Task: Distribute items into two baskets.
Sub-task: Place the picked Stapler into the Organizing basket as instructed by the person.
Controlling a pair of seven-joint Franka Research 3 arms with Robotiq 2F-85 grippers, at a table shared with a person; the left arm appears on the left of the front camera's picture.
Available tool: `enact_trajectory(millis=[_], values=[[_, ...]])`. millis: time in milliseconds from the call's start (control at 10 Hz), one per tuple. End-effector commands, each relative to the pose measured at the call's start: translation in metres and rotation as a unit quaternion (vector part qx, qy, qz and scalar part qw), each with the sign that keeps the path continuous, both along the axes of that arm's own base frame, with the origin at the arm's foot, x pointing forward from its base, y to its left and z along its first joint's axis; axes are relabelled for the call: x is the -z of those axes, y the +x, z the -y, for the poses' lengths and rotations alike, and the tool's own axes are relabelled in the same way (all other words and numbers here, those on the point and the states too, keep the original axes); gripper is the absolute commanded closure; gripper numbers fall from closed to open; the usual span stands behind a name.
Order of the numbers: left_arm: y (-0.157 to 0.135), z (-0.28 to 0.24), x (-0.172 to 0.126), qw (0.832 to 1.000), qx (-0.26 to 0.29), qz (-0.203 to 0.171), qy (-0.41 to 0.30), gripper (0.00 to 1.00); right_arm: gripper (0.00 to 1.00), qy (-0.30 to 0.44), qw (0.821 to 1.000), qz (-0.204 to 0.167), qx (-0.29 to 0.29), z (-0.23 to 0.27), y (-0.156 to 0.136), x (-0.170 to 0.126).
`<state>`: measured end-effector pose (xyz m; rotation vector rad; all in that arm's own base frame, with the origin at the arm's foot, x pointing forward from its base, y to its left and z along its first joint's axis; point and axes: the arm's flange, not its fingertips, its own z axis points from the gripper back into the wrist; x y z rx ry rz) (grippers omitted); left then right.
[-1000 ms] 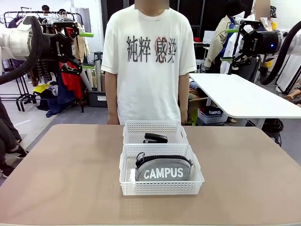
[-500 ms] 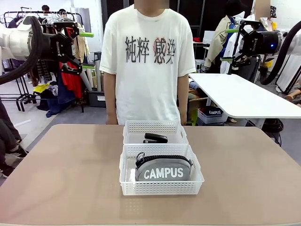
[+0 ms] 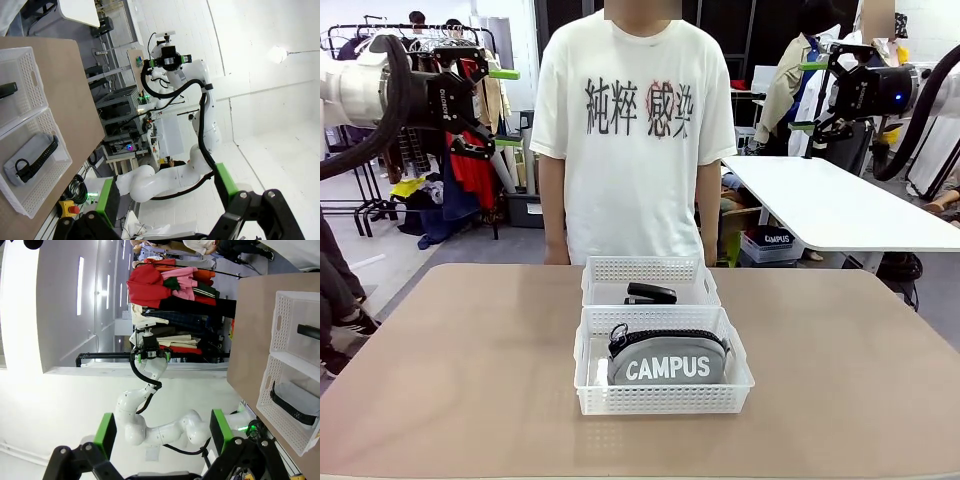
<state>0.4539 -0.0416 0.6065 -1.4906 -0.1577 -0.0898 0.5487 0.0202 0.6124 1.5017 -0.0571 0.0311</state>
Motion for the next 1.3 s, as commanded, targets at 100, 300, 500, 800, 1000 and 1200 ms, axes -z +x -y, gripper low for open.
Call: enact_trajectory(millis=[100, 300, 500, 800, 1000, 1200], values=[[-0.0007, 0.0006, -0.0025, 1.0, 0.0, -0.003, -0.008, 0.0, 0.0, 0.001, 1.0, 0.005, -0.001, -0.001, -0.0009, -0.0023], [-0.0007, 0.0006, -0.0025, 1.0, 0.0, -0.003, -0.008, 0.0, 0.0, 0.001, 1.0, 0.005, -0.001, -0.001, -0.0009, -0.0023], [-0.0007, 0.0006, -0.0025, 1.0, 0.0, -0.003, -0.008, 0.0, 0.0, 0.001, 1.0, 0.005, -0.001, -0.001, -0.0009, -0.0023], [-0.0007, 0.0006, -0.0025, 1.0, 0.0, -0.003, -0.008, 0.0, 0.0, 0.001, 1.0, 0.005, -0.001, -0.001, -0.0009, -0.0023], [-0.0007, 0.0006, -0.0025, 1.0, 0.0, -0.003, -0.008, 0.0, 0.0, 0.001, 1.0, 0.005, -0.001, -0.001, -0.0009, -0.0023], [-0.0007, 0.0006, -0.0025, 1.0, 0.0, -0.003, -0.008, 0.0, 0.0, 0.001, 1.0, 0.005, -0.001, -0.001, -0.0009, -0.0023]])
